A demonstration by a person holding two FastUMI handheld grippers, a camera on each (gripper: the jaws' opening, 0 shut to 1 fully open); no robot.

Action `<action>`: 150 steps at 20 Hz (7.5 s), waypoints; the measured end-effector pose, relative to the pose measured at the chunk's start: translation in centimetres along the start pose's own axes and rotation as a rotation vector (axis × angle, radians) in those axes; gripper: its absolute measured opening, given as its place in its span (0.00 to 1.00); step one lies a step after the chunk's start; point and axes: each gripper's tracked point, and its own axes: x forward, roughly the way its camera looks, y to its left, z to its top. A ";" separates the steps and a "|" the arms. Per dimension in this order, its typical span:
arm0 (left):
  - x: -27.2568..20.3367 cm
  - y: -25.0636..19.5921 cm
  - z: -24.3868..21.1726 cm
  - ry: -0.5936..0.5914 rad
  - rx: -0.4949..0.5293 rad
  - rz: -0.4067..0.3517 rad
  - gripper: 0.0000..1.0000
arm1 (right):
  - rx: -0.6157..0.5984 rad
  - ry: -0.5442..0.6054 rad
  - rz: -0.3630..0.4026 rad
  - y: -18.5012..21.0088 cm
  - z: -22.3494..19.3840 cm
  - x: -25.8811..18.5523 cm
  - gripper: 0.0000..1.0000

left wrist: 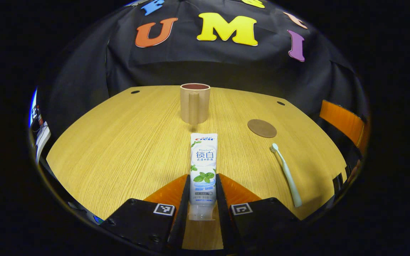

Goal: Put the toothbrush and toothpaste on the desktop into the cup, then pick up the cup and place it on the coaster on the desktop.

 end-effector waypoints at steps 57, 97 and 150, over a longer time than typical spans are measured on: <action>-5.8 2.2 11.7 -0.425 -0.017 -0.011 0.43 | 0.087 -0.163 0.072 3.1 2.5 -3.5 0.02; 10.2 3.6 25.4 -0.555 0.019 -0.037 0.69 | 0.116 -0.102 0.073 1.8 0.7 -1.0 0.02; -0.5 12.2 6.9 -0.432 -0.071 -0.106 0.98 | -0.136 -0.184 0.053 23.1 12.2 23.1 0.04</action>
